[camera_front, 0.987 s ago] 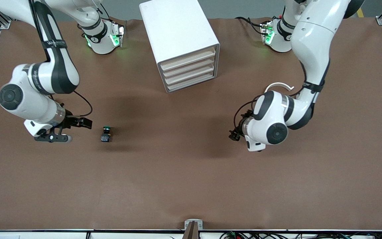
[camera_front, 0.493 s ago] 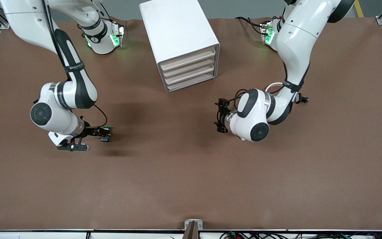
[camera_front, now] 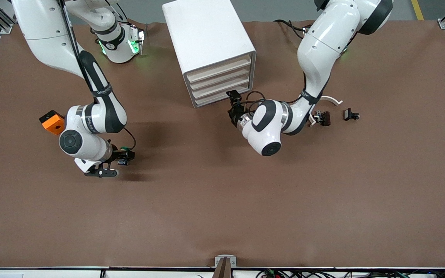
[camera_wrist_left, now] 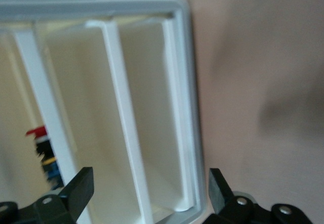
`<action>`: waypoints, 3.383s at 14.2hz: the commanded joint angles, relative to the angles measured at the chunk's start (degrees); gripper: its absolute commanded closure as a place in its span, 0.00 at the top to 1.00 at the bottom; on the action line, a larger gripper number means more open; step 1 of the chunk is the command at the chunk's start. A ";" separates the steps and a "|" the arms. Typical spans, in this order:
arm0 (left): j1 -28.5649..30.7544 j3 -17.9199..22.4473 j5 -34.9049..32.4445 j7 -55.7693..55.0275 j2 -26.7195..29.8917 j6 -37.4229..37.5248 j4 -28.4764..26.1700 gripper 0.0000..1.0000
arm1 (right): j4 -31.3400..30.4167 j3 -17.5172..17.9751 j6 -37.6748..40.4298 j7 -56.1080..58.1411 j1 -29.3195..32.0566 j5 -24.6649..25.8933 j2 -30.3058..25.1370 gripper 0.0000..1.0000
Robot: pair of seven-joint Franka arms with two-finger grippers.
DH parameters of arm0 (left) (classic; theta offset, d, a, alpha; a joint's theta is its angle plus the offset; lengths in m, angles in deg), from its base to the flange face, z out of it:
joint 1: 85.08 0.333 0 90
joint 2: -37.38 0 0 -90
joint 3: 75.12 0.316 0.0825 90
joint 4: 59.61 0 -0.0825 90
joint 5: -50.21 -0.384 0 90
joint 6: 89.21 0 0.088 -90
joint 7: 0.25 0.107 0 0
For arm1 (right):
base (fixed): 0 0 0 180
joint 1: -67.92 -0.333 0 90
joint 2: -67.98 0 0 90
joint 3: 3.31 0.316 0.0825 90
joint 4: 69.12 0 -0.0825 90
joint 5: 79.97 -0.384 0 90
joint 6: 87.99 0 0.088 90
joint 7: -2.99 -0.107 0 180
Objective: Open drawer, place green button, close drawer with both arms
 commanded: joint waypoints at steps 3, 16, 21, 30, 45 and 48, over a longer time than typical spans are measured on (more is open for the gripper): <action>-1.29 0.03 4.74 -3.53 -3.00 1.56 0.61 0.79 | 0.94 -0.22 -1.23 -0.21 -0.42 -0.95 1.84 0.89; -4.54 0.03 8.17 -4.60 -4.49 2.97 0.61 0.34 | 2.26 -0.22 -0.35 -0.30 0.02 -1.03 1.94 0.13; -4.46 0.20 8.09 -5.30 -4.76 2.97 0.78 0.00 | 3.66 -0.30 3.68 -0.30 -0.07 -0.95 0.97 0.15; 0.82 2.57 8.00 -4.78 -5.20 2.26 1.74 0.00 | 7.26 -0.39 12.56 -0.48 0.28 -0.95 -3.77 0.14; 4.85 7.15 5.47 -0.03 -4.32 1.38 9.91 1.00 | 20.54 -0.22 44.21 -43.13 -16.92 -0.51 -12.12 0.14; 5.48 7.32 -10.83 0.33 -2.83 1.39 15.18 1.00 | 21.33 -0.13 44.48 -61.49 -24.56 -0.95 -12.13 0.14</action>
